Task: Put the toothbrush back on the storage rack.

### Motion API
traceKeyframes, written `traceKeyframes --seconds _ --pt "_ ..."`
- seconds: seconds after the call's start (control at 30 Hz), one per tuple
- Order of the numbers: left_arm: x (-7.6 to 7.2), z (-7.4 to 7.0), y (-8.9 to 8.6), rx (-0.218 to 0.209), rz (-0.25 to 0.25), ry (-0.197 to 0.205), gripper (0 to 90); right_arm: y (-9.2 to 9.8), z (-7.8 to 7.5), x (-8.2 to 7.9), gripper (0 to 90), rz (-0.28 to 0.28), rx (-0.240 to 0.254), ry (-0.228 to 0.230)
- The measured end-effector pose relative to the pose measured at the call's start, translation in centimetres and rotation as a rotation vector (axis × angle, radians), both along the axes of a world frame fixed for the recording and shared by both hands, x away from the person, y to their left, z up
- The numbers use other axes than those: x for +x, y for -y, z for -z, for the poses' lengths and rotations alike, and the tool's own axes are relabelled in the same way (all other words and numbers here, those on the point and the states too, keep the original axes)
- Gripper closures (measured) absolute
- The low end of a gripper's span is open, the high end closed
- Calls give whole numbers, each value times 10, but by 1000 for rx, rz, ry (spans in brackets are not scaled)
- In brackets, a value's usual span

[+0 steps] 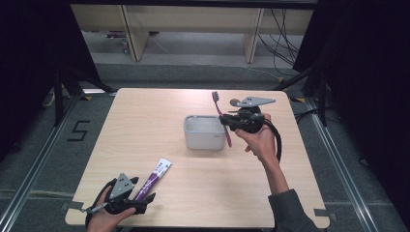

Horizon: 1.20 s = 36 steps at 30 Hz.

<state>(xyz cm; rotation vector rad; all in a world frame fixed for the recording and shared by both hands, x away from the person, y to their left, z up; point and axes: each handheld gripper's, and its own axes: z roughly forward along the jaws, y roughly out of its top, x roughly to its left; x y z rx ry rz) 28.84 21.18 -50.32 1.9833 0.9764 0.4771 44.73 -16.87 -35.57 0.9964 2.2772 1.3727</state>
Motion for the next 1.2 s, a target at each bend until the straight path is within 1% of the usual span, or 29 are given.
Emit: traceKeyframes --seconds 0.1,0.13,0.17,0.2,0.27,0.3,0.37,0.4,0.43,0.47,0.5,0.53,0.57,0.6,0.63,0.7,0.73,0.77,0.8,0.83,0.9,0.93,0.97,1.03,1.07,1.1,1.13,1.17,1.2 --pt "0 0 0 1 2 -1 163 0 -4 3 823 12 20 18" --pt "0 0 0 0 1 0 164 0 -6 4 823 8 17 4" --pt "0 0 0 0 1 -1 164 0 -7 6 823 9 18 19" --pt "0 0 0 1 2 -1 164 -1 -7 7 823 14 35 6" --pt "0 0 0 0 2 -1 164 -1 -10 11 823 15 23 29" --pt "0 0 1 -10 -1 0 164 -2 -11 12 823 24 30 34" --pt "0 0 0 -1 2 -1 164 -3 -13 15 823 36 41 25" --pt "0 0 0 -2 1 -1 164 -2 -14 20 823 31 37 41" --pt "0 0 0 -2 1 -1 164 -2 -14 20 823 31 37 41" --pt "0 0 0 -3 1 0 164 -2 -14 24 823 41 53 39" --pt "0 0 0 -3 1 -1 164 -2 -14 24 823 41 53 39" --pt "0 0 0 -3 1 -1 164 -3 -15 25 823 59 55 36" --pt "0 0 0 -3 2 -1 164 -2 -14 27 823 53 53 45" --pt "0 0 0 -2 2 -2 164 -2 -14 29 823 58 66 37" --pt "0 0 -1 8 7 -3 163 -1 -11 34 823 72 66 44" --pt "0 0 0 -3 2 -1 163 -2 -9 35 823 88 74 45" --pt "0 0 0 -5 3 0 163 -1 -8 37 823 85 80 21" --pt "0 0 0 -4 2 0 164 -1 -6 39 823 94 80 36" --pt "0 0 -1 10 8 -3 163 -1 -6 40 823 98 80 18" --pt "0 0 -1 8 7 -3 164 -1 -5 42 823 103 75 35" --pt "0 0 0 7 10 -1 164 -2 -4 44 823 105 82 33" --pt "0 0 1 -8 1 -3 163 -2 -3 47 823 95 81 42" --pt "0 0 1 -7 0 -3 163 -3 -2 49 823 97 82 46" --pt "0 0 0 1 4 -4 164 -5 1 51 823 116 87 26" --pt "0 0 0 -1 5 -3 164 -5 2 53 823 112 86 35" --pt "0 0 0 -6 3 -1 163 -6 3 54 823 120 93 13" --pt "0 0 0 -5 4 -1 163 -6 5 57 823 122 82 40" --pt "0 0 0 -2 4 -4 164 -7 6 58 823 121 88 19" --pt "0 -1 -1 23 9 -2 164 -8 8 59 823 129 99 19"
